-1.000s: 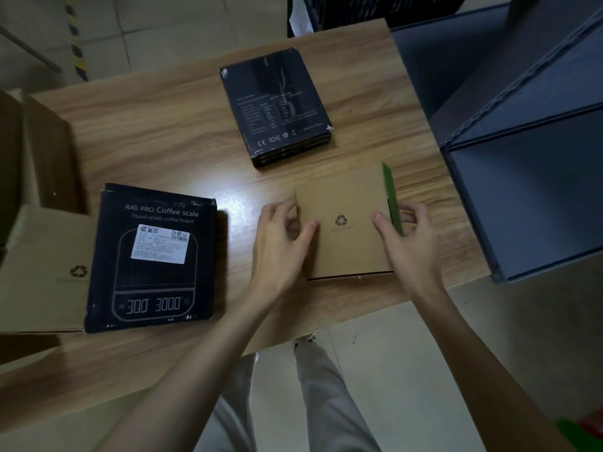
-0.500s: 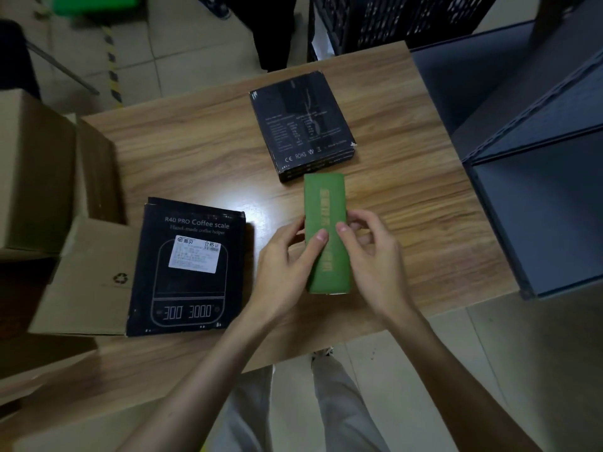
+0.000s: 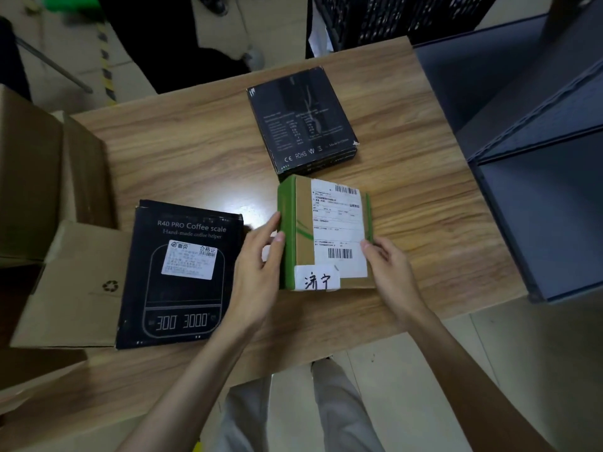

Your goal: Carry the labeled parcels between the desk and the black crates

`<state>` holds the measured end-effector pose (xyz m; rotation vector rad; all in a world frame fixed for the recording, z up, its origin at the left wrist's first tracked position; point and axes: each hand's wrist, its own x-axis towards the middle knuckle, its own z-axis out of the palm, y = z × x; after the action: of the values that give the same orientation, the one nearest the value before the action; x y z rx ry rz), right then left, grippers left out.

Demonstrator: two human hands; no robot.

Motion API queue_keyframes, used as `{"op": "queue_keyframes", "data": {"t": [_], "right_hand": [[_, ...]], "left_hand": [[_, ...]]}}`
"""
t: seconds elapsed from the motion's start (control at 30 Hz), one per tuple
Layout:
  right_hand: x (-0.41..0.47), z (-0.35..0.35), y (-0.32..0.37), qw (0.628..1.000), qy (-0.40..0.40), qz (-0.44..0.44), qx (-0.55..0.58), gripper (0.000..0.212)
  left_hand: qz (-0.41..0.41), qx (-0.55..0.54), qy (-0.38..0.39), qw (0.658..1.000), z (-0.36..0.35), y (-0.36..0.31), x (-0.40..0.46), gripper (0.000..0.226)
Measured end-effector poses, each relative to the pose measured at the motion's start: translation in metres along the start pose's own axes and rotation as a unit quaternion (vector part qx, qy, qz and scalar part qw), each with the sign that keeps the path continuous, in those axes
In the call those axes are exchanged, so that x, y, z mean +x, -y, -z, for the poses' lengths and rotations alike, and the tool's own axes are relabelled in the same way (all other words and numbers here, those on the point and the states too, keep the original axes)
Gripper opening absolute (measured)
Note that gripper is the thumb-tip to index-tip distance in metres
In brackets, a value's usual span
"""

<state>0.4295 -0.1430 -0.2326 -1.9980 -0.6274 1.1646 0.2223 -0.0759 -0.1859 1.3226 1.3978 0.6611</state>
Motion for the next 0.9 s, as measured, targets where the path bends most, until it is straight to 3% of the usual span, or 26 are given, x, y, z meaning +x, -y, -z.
{"op": "queue_keyframes", "data": {"t": [0.2, 0.33, 0.53, 0.73, 0.9], "right_hand": [[0.001, 0.003, -0.012, 0.999, -0.028, 0.019, -0.036, 0.064], [-0.002, -0.001, -0.014, 0.995, -0.04, 0.051, -0.072, 0.038], [-0.005, -0.007, -0.012, 0.994, -0.072, 0.051, -0.07, 0.039], [-0.029, 0.0, 0.038, 0.99, -0.093, 0.103, -0.015, 0.038], [-0.057, 0.019, 0.13, 0.977, -0.09, 0.19, 0.039, 0.04]], "left_hand": [[0.055, 0.09, 0.003, 0.994, -0.017, 0.027, 0.013, 0.038], [0.09, 0.052, 0.013, 0.994, -0.02, 0.039, 0.008, 0.037], [0.095, -0.01, 0.045, 0.994, -0.016, 0.034, -0.005, 0.032], [0.033, -0.038, 0.035, 0.998, 0.001, -0.007, -0.011, 0.035], [-0.061, -0.066, 0.009, 0.996, 0.03, -0.094, -0.012, 0.033]]}}
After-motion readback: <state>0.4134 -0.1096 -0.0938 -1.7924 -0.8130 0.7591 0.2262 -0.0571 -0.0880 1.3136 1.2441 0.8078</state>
